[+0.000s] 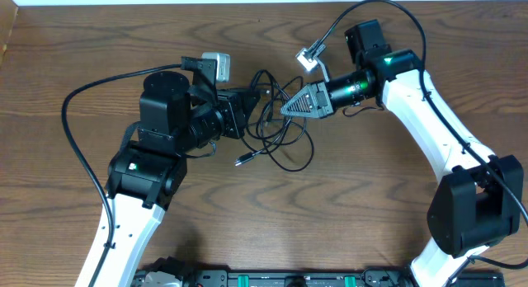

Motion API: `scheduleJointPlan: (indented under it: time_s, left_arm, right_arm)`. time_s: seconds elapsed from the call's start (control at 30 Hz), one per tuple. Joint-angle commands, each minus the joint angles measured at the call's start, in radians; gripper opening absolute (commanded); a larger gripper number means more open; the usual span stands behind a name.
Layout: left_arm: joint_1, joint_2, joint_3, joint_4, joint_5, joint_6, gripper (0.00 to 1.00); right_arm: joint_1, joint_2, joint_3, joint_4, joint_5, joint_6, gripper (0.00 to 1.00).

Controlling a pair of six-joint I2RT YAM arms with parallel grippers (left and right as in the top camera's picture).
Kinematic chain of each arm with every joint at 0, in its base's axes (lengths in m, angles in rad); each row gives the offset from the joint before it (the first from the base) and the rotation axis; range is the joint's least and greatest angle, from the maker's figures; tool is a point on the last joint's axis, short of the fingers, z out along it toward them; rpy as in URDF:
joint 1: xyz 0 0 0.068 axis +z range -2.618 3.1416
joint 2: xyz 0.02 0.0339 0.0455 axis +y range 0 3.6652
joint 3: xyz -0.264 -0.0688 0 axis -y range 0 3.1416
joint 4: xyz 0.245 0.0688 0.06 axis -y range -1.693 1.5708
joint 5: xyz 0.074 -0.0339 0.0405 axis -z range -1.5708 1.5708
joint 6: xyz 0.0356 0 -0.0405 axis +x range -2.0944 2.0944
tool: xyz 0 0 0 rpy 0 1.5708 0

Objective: Untangle cables

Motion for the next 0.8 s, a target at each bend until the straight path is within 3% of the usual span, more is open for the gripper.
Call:
scheduleJointPlan:
  time_s: [0.0,0.07,0.27,0.33,0.67,0.77]
  left_arm:
    - [0.003,0.0,0.011,0.003,-0.018,0.026,0.08]
    - [0.004,0.0,0.011,-0.005,-0.077,0.029,0.08]
    - [0.003,0.0,0.011,-0.068,-0.302,0.029,0.08]
    - [0.003,0.0,0.011,-0.09,-0.334,0.029,0.08]
    - [0.003,0.0,0.011,-0.105,-0.454,0.028,0.09]
    - [0.003,0.0,0.011,-0.105,-0.506,0.028,0.09]
  right_arm:
    - [-0.017,0.01,-0.003,-0.034,0.256,0.05,0.01]
    - [-0.045,0.005,-0.003,-0.067,0.385,0.073,0.01]
    - [-0.218,-0.009,-0.003,-0.209,1.008,0.32,0.01]
    - [-0.272,-0.009,-0.003,-0.24,1.121,0.364,0.01]
    - [-0.461,-0.009,-0.003,-0.273,1.157,0.383,0.01]
    - [-0.483,-0.009,-0.003,-0.285,1.245,0.425,0.01]
